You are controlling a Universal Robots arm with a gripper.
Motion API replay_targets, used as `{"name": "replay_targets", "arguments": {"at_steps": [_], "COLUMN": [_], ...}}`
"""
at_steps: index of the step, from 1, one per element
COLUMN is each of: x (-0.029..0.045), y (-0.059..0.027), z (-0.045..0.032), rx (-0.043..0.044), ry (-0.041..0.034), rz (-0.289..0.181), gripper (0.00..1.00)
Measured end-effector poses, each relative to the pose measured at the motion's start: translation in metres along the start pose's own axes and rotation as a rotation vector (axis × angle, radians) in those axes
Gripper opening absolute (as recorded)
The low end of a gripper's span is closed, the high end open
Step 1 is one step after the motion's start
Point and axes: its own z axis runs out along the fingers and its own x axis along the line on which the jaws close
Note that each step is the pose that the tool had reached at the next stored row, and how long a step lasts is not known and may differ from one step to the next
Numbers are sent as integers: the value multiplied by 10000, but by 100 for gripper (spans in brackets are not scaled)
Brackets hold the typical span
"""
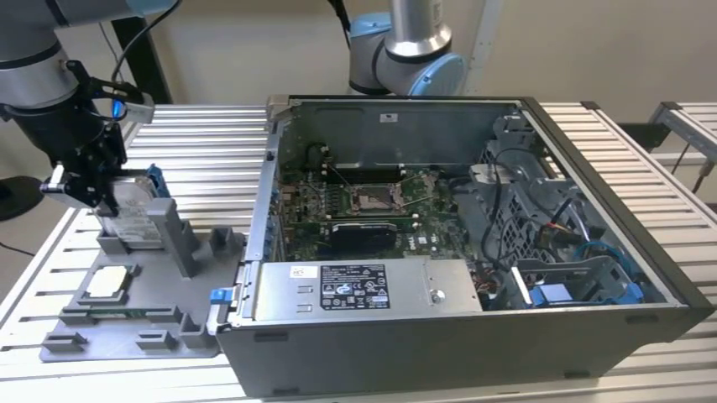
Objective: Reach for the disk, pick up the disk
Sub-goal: 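Pick up the disk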
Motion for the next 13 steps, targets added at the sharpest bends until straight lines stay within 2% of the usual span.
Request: {"name": "replay_targets", "arguments": {"at_steps": [4,5,13], "x": [0,0,0], "y": [0,0,0], "z": [0,1,0], "rx": [-5,-5,-14], "ry": [-46,-59,-150], "rz": [0,0,-1], "gripper": [100,0,0]}}
